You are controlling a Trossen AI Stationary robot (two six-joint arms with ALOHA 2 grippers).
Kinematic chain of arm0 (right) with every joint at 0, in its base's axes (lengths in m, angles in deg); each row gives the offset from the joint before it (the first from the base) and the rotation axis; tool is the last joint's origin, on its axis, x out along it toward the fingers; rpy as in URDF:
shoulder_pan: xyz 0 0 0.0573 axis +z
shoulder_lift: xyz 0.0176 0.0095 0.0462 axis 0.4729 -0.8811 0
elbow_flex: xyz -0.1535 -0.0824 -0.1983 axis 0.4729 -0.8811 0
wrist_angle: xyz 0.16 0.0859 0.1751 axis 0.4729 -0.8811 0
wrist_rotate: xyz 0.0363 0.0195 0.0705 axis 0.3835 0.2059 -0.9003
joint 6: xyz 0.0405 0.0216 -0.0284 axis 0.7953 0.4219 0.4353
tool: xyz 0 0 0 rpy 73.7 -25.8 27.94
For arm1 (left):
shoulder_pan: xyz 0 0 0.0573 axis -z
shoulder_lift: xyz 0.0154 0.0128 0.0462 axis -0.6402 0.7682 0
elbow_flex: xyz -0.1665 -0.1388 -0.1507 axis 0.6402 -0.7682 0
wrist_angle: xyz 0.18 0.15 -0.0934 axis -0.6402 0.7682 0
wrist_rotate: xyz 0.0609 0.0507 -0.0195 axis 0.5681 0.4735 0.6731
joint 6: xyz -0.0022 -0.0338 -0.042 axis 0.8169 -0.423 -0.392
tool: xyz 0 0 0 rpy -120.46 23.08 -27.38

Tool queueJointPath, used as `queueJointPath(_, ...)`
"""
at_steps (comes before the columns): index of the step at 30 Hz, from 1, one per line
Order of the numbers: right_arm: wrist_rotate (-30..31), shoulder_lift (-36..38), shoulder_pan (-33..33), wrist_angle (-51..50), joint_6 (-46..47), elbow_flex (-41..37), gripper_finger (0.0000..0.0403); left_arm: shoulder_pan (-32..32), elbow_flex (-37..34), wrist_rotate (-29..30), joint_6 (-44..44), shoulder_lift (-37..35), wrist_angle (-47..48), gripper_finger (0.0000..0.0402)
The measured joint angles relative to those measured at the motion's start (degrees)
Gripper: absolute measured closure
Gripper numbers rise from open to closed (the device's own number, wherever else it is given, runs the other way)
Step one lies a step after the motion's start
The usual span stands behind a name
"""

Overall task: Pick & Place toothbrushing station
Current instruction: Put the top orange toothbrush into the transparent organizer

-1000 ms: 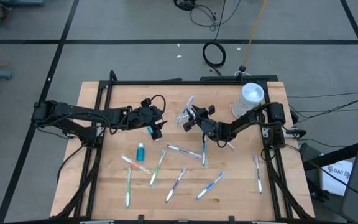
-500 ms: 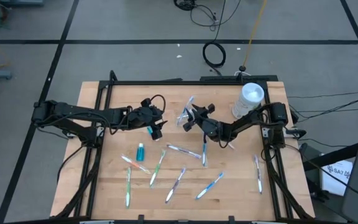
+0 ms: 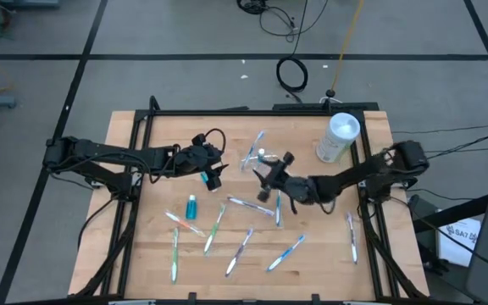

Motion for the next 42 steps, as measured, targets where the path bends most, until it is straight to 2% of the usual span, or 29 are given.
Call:
queueJointPath(3, -3.11, 5.47, 1.87, -15.11, 9.64, 0.0, 0.0231, 0.0, 0.0, 0.0, -0.11, 0.0, 0.0, 0.0176)
queueJointPath(9, -15.69, 14.01, 2.68, -43.17, 26.55, 0.0, 0.0231, 0.0, 0.0, -2.09, -0.35, 0.0, -0.4, 0.0176)
queueJointPath(12, -16.95, 15.8, 1.57, -53.7, 30.27, 0.0, 0.0231, 0.0, 0.0, -3.38, -0.37, 0.02, -1.58, 0.0176)
queueJointPath(16, -17.23, 15.84, -0.59, -61.1, 36.27, -0.46, 0.0232, 0.04, 0.02, -4.75, -2.19, 0.0, -3.59, 0.0176)
queueJointPath(21, -17.41, 15.1, -3.53, -55.96, 37.52, -6.04, 0.0232, 0.19, 0.02, -5.95, -2.97, 0.02, -4.3, 0.0176)
queueJointPath(25, -22.56, 15.16, -7.37, -48.35, 37.26, -11.22, 0.0232, 0.37, 0.02, -6.0, -2.77, 0.02, -4.69, 0.0176)
queueJointPath(28, -23.22, 15.1, -9.48, -42.75, 37.19, -15.15, 0.0232, 0.37, 0.02, -6.01, -2.71, 0.02, -4.81, 0.0176)
queueJointPath(35, -26.13, 15.18, -10.81, -29.81, 33.77, -22.09, 0.0232, 0.35, 0.02, -5.99, -2.62, 0.02, -4.79, 0.0176)
queueJointPath(42, -26.68, 15.19, -9.57, -29.38, 31.06, -22.56, 0.0236, 0.33, 0.02, -5.99, -2.55, 0.02, -4.83, 0.0176)
